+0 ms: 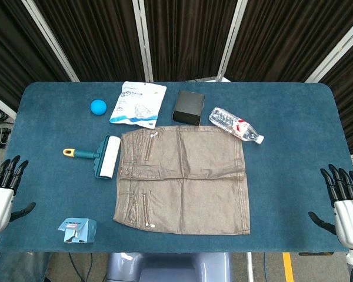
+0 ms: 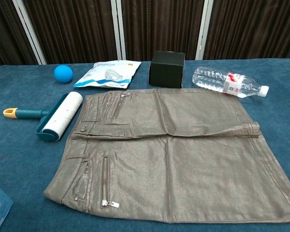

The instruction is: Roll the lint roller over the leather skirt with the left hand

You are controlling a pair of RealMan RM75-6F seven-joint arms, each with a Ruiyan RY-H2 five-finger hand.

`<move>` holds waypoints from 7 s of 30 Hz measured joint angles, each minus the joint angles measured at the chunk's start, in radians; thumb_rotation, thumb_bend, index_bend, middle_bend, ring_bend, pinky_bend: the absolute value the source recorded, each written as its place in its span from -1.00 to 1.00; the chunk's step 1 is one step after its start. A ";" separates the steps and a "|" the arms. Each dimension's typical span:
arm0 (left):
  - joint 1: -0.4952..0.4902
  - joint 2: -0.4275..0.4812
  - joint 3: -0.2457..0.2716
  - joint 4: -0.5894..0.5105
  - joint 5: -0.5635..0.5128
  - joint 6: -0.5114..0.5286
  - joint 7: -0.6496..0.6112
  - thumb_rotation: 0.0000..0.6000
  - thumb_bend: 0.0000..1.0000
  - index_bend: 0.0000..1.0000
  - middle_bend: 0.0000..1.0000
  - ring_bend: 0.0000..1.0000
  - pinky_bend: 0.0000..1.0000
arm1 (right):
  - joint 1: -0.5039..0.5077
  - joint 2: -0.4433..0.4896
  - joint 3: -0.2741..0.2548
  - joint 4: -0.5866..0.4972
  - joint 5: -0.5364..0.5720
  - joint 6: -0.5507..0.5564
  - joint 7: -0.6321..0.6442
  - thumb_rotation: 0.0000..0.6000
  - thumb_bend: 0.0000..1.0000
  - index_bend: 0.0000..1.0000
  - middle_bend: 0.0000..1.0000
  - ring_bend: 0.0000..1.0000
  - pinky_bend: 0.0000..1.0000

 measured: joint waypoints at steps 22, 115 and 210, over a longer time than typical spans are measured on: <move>-0.273 -0.149 -0.124 0.263 -0.201 -0.437 -0.099 1.00 -0.19 -0.95 -1.00 -1.00 -1.00 | 0.026 0.003 0.029 0.015 0.088 -0.057 0.024 1.00 -1.00 -1.00 -1.00 -1.00 -1.00; -0.719 -0.330 -0.126 0.328 -0.437 -0.706 0.459 1.00 0.33 0.12 -0.07 -0.28 -0.13 | 0.071 0.022 0.080 0.048 0.294 -0.171 0.063 1.00 -1.00 -1.00 -1.00 -1.00 -1.00; -1.037 -0.597 0.042 0.327 -0.844 -0.530 1.059 1.00 0.40 0.25 0.04 -0.18 -0.07 | 0.070 0.063 0.098 0.067 0.352 -0.203 0.166 1.00 -1.00 -1.00 -1.00 -1.00 -1.00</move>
